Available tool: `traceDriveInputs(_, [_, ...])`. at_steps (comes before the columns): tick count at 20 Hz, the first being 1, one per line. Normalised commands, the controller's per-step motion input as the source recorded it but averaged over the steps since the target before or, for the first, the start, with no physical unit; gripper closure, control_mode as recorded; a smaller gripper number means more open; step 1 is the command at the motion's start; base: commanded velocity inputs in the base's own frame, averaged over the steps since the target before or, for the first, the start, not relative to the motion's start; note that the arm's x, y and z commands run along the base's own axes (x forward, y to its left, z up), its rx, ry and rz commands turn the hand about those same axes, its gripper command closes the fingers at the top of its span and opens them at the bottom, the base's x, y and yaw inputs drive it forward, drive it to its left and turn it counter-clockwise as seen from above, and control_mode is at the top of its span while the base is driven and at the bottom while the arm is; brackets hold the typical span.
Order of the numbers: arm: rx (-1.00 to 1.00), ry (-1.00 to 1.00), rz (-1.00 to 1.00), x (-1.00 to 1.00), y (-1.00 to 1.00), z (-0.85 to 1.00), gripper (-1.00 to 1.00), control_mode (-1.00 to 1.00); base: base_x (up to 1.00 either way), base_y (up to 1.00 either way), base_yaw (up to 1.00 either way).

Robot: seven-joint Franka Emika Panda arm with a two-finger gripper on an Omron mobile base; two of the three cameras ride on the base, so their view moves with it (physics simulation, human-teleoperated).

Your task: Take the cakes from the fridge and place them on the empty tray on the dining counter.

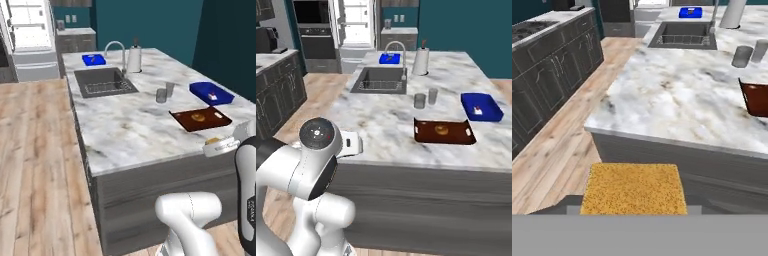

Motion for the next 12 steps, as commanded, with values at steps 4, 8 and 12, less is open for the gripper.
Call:
traceDriveInputs(4, [0.00, 0.00, 0.00, 0.00, 0.00, 0.00, 1.00, 1.00, 0.00, -1.00, 0.00])
traceDriveInputs(8, [0.00, 0.00, 0.00, 0.00, 0.00, 0.00, 1.00, 1.00, 0.00, -1.00, 0.00])
traceDriveInputs(12, [0.00, 0.00, 0.00, 0.00, 0.00, 0.00, 1.00, 1.00, 0.00, -1.00, 0.00])
